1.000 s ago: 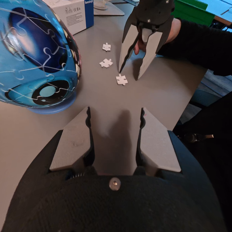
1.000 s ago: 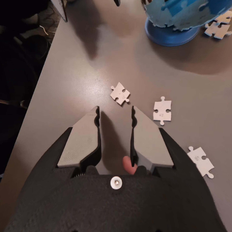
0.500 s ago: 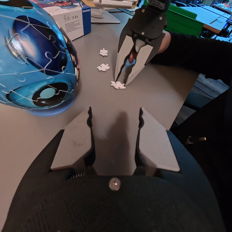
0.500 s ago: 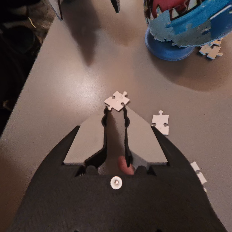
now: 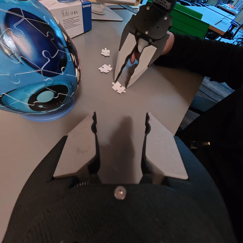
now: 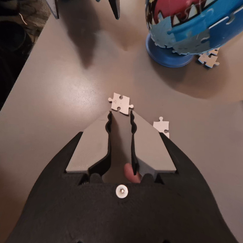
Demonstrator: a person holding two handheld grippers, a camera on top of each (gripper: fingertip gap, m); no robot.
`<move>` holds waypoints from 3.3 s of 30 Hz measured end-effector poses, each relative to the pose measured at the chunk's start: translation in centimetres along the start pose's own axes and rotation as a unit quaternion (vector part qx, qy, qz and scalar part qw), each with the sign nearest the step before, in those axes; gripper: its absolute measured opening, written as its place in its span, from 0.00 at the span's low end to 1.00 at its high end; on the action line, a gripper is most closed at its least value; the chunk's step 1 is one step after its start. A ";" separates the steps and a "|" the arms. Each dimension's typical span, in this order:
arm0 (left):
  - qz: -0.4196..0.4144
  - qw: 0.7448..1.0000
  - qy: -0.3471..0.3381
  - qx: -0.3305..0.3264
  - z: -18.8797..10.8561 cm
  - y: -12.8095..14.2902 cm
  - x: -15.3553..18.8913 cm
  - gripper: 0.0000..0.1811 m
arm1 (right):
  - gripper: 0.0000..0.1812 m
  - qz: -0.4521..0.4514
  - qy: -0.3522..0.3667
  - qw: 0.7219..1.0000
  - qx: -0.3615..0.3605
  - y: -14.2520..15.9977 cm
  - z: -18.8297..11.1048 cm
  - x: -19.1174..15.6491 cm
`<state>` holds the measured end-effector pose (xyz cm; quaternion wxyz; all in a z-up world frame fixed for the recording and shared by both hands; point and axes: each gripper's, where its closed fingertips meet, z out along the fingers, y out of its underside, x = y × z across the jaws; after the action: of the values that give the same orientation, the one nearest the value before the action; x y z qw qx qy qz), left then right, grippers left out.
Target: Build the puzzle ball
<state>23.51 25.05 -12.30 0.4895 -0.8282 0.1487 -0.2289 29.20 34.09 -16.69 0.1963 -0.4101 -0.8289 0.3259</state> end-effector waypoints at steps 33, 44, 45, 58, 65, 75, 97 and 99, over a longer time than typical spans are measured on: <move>-0.036 0.999 0.022 0.019 -0.2 -0.4 0.0 0.37 | 0.21 0.018 0.002 1.000 0.012 -0.4 0.5 -0.1; -0.045 0.998 0.026 0.023 -0.3 -0.5 0.0 0.36 | 0.17 0.015 -0.012 1.000 0.005 -0.4 0.6 -0.8; -0.045 0.998 0.026 0.023 -0.3 -0.5 0.0 0.36 | 0.17 0.014 -0.013 1.000 0.003 -0.4 0.5 -0.8; -0.050 0.998 0.029 0.025 -0.4 -0.5 -0.1 0.36 | 0.16 0.003 -0.004 1.000 -0.003 -0.4 0.3 -0.7; -0.051 0.998 0.029 0.026 -0.4 -0.6 -0.1 0.36 | 0.15 0.008 -0.010 1.000 -0.011 -0.3 0.2 -1.1; -0.056 0.998 0.034 0.022 -0.3 -0.5 -0.1 0.36 | 0.15 0.007 0.015 1.000 -0.006 -1.1 0.6 0.5; -0.059 0.998 0.032 0.020 -0.2 -0.5 -0.2 0.36 | 0.04 -0.008 0.022 0.999 -0.030 -0.4 0.7 1.0; -0.060 0.998 0.032 0.019 -0.2 -0.4 -0.2 0.36 | 0.04 -0.002 0.017 1.000 -0.024 -0.4 0.6 0.8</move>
<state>23.21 25.19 -11.86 0.4858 -0.8181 0.1103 -0.2873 28.20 34.34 -16.81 0.2005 -0.4188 -0.8339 0.2984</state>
